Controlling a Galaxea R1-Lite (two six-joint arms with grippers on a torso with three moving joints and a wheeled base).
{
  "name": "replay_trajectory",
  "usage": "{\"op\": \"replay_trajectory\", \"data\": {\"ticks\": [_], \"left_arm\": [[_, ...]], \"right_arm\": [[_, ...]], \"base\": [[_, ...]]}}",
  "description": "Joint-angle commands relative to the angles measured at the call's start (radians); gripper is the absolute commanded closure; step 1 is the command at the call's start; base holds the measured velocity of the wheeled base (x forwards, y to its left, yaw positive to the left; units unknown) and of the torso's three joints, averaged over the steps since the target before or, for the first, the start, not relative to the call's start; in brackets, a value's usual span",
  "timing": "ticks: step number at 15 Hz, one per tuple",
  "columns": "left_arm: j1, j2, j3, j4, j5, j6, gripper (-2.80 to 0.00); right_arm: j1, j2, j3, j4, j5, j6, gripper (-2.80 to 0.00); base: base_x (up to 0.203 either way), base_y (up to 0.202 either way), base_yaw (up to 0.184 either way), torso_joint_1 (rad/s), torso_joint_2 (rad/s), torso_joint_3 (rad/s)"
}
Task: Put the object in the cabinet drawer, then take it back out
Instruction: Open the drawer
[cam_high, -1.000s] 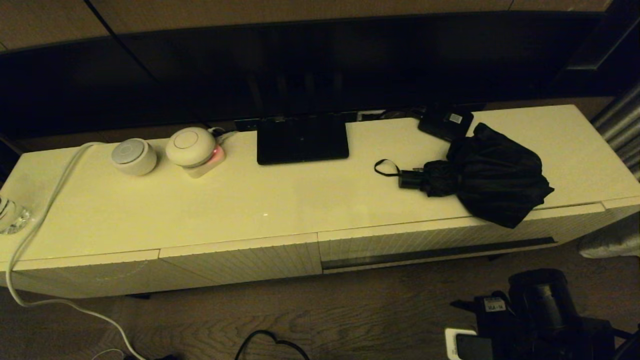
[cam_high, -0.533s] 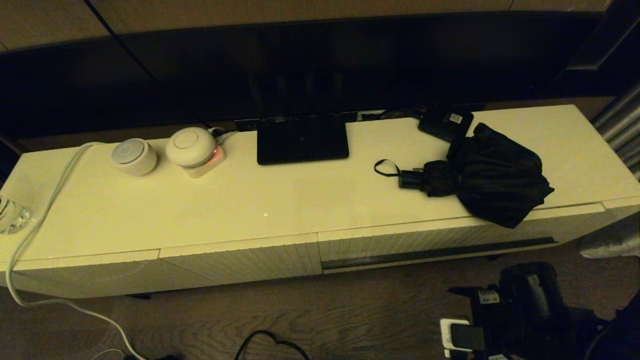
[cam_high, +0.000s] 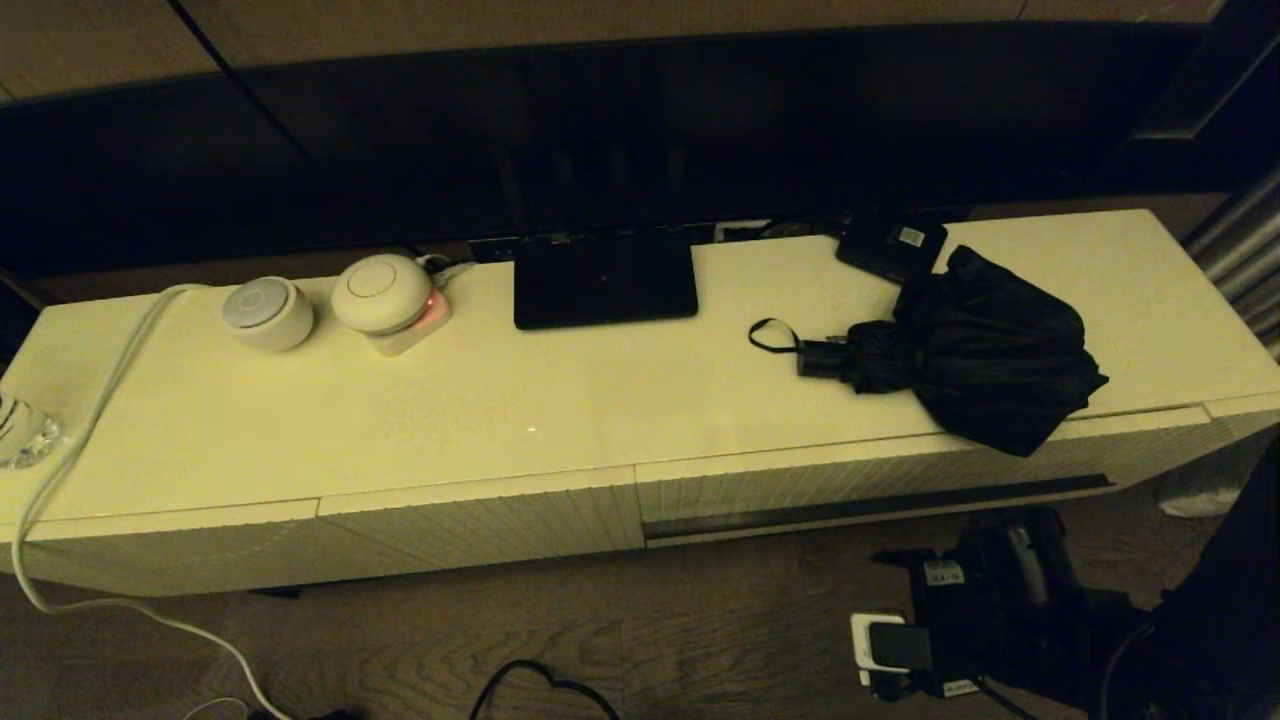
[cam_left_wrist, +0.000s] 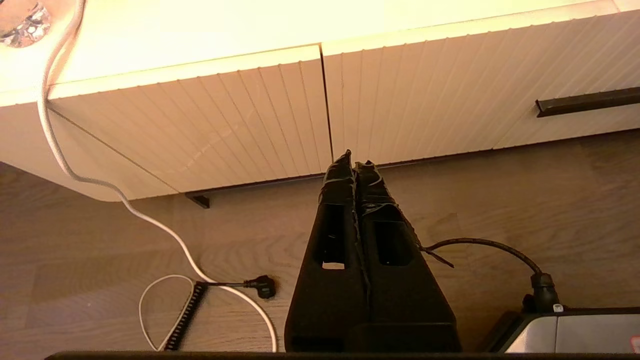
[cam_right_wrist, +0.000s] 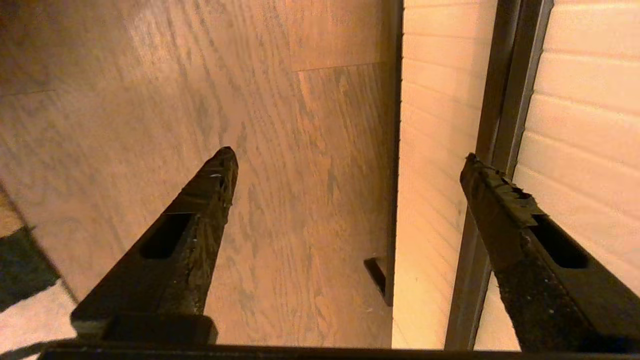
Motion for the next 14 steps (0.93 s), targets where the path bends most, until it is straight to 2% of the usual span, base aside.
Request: {"op": "replay_trajectory", "data": {"ticks": [1,14], "left_arm": [[0.000,0.000,0.003,0.000,0.000,0.000,0.00],[0.000,0.000,0.003,0.000,0.000,0.000,0.00]], "right_arm": [[0.001,0.034,-0.019,-0.023,-0.001,-0.008,-2.80],[-0.013,0.137,-0.113,-0.069,-0.002,-0.003,-2.80]], "base": [[0.000,0.000,0.000,0.000,0.00,0.000],[0.000,0.000,0.000,0.000,0.00,0.000]]}}
